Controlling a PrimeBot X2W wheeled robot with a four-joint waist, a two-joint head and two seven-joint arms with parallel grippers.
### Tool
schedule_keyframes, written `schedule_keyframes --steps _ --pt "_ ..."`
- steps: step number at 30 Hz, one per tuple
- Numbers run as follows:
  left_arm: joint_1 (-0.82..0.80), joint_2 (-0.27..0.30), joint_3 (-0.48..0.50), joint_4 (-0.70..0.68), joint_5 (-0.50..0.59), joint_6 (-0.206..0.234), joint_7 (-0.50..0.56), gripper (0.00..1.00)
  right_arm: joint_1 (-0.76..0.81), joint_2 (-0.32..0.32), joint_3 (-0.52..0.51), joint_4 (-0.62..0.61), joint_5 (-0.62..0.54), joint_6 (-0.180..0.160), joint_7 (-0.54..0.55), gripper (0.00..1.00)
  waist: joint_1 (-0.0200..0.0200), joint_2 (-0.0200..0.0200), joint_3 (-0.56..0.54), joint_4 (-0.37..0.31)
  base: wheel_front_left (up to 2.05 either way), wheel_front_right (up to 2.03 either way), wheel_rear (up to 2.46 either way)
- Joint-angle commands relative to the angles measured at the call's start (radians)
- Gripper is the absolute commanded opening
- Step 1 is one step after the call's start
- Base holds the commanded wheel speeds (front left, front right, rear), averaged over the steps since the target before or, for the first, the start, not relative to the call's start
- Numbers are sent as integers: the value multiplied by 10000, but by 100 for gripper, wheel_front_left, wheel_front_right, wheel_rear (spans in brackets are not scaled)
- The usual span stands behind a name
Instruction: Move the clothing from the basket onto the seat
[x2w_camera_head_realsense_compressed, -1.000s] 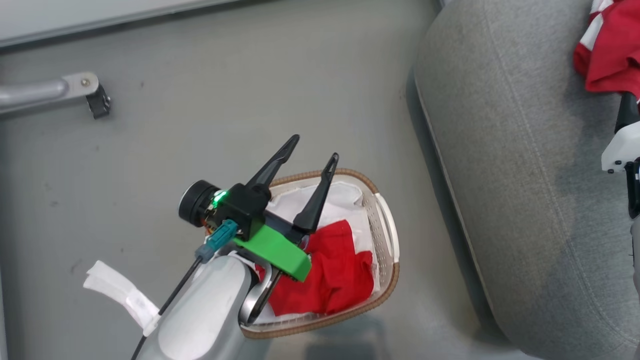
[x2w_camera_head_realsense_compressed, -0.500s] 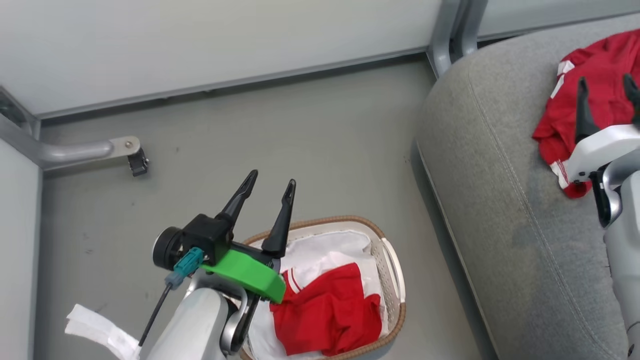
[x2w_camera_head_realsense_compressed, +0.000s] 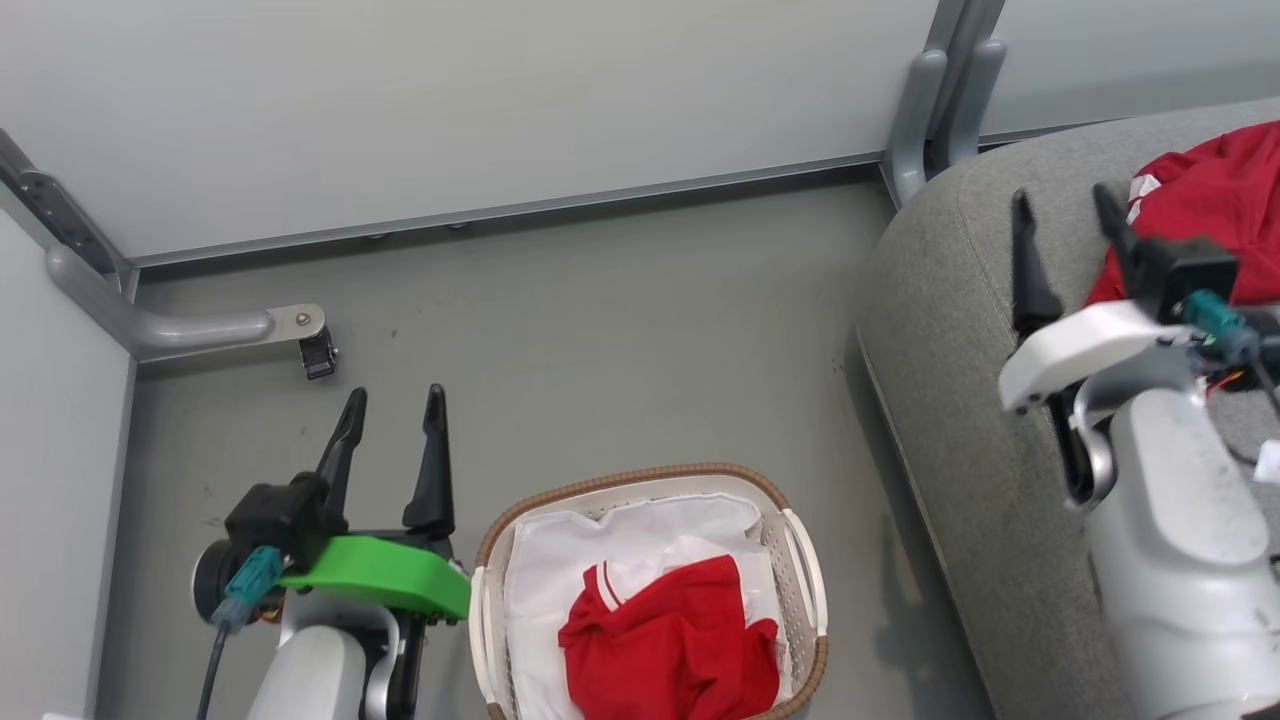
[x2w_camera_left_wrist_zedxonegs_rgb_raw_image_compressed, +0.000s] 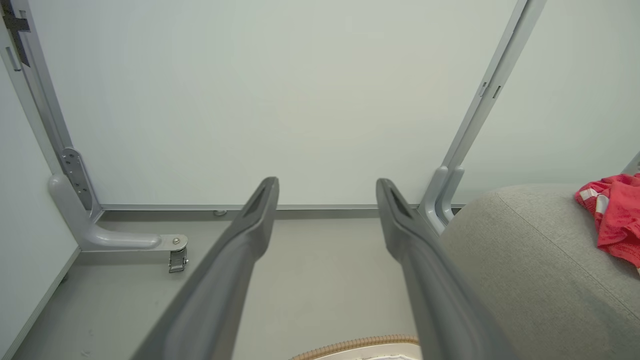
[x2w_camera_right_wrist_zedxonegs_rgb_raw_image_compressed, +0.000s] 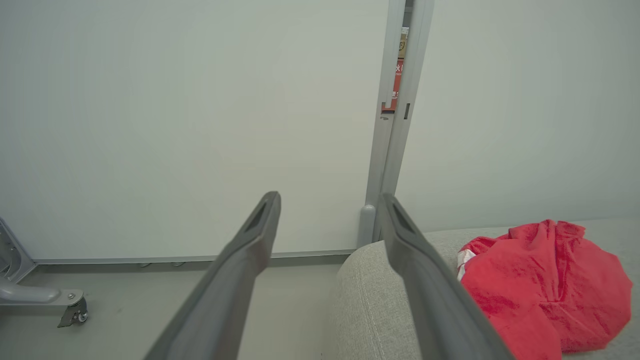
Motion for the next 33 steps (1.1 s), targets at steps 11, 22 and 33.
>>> schedule_keyframes --steps 11,22,33 --pt "1176 -60 1074 -103 49 -41 -7 100 2457 505 645 -1587 516 -10 -47 100 0 0 -226 -9 0 0 0" --pt "1905 -60 1022 -182 -133 143 -6 100 4161 508 983 -2540 1323 -10 -47 100 0 0 -646 32 0 0 0" --pt "1967 -60 871 -94 -145 172 -6 100 4540 508 1289 -2602 1003 -10 -47 100 0 0 -819 -9 0 0 0"
